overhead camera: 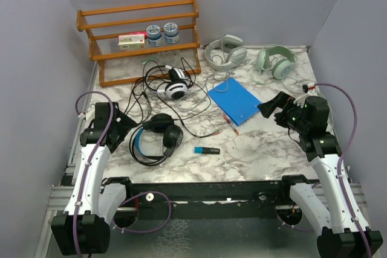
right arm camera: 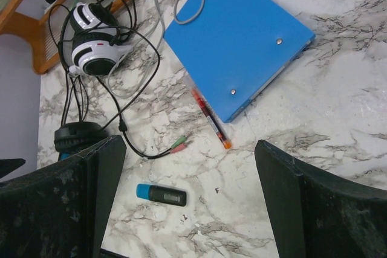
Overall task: Wrap the headphones
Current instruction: Pick up the headphones from the center of the board.
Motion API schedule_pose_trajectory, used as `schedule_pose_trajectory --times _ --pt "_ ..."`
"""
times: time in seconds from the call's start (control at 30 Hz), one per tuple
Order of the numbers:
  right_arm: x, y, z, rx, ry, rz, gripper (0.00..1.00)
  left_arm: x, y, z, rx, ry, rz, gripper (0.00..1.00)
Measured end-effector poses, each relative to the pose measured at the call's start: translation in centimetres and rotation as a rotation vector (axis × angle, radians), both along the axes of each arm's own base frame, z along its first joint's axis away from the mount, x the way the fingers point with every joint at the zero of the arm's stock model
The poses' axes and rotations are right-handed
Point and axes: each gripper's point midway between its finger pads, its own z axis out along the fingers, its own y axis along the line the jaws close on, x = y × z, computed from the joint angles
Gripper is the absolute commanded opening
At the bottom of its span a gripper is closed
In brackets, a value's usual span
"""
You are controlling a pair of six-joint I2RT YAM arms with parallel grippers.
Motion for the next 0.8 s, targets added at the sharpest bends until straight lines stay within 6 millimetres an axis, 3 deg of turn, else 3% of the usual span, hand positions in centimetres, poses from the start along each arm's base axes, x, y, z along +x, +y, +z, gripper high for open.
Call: schedule_pose_trajectory --times 0.27,0.57,0.8 --pt "0.0 -0.1 0.1 -0.001 -0.006 -0.003 1.00 -1.4 -1.0 -1.9 -0.031 0.092 -0.031 0.95" --pt "0.0 -0.1 0.1 -0.002 -0.006 -0.003 1.00 -3.0 -4.5 -5.0 -0.011 0.196 -0.123 0.91" --pt "0.0 -0.1 0.1 -0.003 -0.004 -0.001 1.00 -3.3 -4.4 -6.3 0.043 0.238 -0.094 0.87"
